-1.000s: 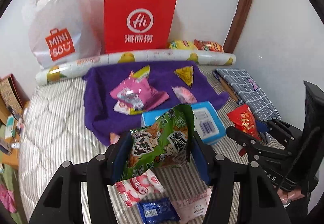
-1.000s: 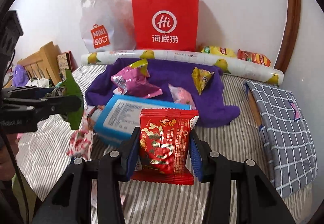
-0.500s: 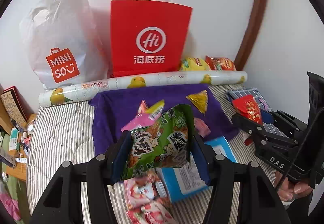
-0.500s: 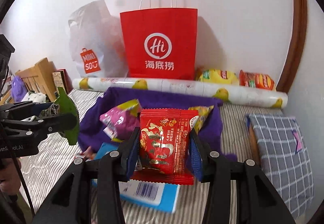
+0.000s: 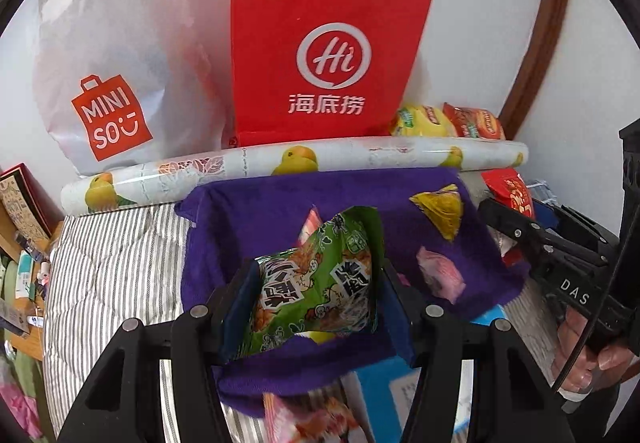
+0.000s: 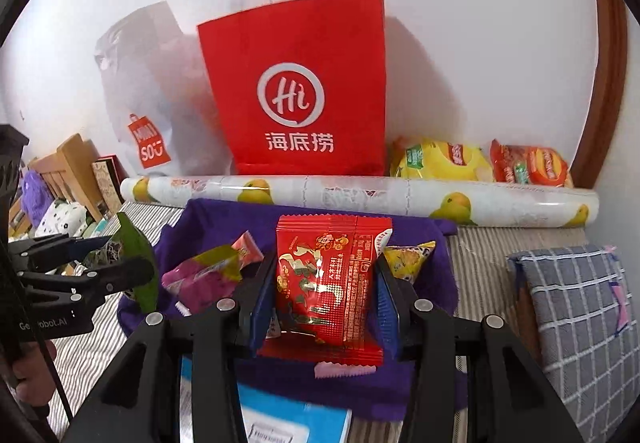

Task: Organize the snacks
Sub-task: 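Carry the green bag with left tool while right tool carries red packet over towel, then open right tool to drop the red packet while left tool drops the green bag on towel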

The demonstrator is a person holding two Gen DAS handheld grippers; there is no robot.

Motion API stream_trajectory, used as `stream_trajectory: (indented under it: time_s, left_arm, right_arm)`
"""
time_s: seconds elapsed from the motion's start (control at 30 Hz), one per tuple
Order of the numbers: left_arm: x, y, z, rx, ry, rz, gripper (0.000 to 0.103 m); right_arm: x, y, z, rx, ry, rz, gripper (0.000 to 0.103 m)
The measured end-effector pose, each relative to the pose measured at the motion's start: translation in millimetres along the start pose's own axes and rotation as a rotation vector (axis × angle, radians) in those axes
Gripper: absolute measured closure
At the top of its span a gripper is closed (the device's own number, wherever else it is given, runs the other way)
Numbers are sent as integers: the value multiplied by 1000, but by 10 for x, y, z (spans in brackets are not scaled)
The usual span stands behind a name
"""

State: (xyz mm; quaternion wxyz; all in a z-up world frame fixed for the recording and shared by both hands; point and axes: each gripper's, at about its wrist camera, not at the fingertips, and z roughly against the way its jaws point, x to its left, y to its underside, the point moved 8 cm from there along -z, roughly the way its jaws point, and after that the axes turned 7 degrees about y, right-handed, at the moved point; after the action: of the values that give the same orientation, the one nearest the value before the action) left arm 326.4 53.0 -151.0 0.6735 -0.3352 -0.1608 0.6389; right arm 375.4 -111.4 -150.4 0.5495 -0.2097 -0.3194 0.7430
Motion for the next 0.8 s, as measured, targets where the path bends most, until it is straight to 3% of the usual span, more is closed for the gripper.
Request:
stream_trajectory:
  time_s: [0.23,0.57,0.8]
  left_arm:
    - [44,120,-343,32,16,22,45]
    - [184,169,-405,-5,67,87,44]
    - [180,228,-431,2,51,80,44]
  right_arm:
    - [-135,169,-375,56,5,-35,58]
    - [-212,396,-525,89,-23,-68,58]
    - [-317,525,-678,135,31,-48,58]
